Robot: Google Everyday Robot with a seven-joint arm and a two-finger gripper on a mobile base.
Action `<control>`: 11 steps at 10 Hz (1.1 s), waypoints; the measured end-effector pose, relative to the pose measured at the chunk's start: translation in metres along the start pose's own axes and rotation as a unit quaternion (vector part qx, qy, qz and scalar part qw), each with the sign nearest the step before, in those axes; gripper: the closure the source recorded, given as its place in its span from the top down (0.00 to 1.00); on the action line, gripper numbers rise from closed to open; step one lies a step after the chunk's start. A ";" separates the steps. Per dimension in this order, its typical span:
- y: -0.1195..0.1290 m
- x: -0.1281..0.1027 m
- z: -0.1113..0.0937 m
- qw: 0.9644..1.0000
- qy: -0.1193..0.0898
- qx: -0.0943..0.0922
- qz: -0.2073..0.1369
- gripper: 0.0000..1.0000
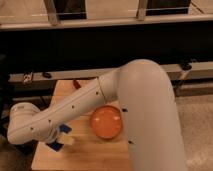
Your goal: Place the white sponge in the ceramic cup
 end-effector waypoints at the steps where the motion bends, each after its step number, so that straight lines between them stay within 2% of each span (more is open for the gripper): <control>1: 0.000 0.001 -0.001 1.000 0.003 0.000 0.002 0.80; 11: 0.005 0.019 0.001 1.000 0.023 -0.007 0.016 0.80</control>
